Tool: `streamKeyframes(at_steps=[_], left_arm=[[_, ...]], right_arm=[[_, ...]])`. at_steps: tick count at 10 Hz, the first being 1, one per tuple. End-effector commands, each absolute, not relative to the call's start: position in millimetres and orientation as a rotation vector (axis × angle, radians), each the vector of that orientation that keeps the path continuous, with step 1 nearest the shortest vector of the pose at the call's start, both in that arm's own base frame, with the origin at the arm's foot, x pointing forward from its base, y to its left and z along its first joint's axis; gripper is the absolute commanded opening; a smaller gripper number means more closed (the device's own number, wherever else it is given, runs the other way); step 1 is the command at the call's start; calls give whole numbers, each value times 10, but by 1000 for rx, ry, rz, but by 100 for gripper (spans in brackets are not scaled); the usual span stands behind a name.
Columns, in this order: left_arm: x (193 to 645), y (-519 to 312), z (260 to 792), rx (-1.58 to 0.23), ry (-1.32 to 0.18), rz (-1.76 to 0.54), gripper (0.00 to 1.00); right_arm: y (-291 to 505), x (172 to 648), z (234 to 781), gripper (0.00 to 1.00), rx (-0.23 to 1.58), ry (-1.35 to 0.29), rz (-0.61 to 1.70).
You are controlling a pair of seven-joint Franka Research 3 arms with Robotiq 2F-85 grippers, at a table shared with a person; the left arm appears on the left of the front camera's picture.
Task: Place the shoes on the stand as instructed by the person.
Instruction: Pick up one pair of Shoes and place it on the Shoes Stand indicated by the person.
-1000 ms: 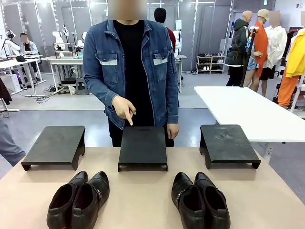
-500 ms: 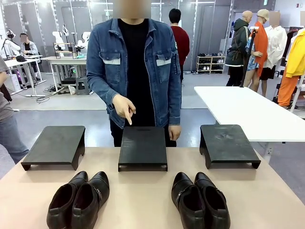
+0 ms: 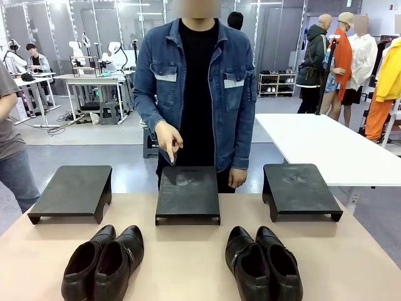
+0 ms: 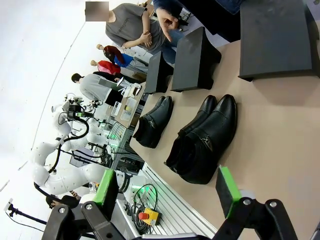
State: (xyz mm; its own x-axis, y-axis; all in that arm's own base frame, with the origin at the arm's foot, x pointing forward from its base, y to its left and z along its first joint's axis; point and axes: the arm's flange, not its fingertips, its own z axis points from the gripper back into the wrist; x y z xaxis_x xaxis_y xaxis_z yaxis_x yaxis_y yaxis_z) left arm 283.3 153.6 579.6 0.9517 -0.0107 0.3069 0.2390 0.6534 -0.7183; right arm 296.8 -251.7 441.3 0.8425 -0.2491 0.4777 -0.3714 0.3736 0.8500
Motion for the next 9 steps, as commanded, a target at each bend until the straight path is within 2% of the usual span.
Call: streamKeyframes(at_steps=[1,4,6,9], left_arm=[[2990,1054,6091,-700,-135,-227,100],[3193,-37,6143,-439,-4,-135,100],[3301,-657,5945,-311,-33,-15,100],[3276,-1189,5476,-228,-52,55,100]], right_arm=[[-2518,2957,4417,100,1213,-605,86],[-2518,2957,4417,100,1213,-605,86],[-2518,2957,4417,100,1213,-605,86],[-2518,2957,4417,100,1213,-605,86]])
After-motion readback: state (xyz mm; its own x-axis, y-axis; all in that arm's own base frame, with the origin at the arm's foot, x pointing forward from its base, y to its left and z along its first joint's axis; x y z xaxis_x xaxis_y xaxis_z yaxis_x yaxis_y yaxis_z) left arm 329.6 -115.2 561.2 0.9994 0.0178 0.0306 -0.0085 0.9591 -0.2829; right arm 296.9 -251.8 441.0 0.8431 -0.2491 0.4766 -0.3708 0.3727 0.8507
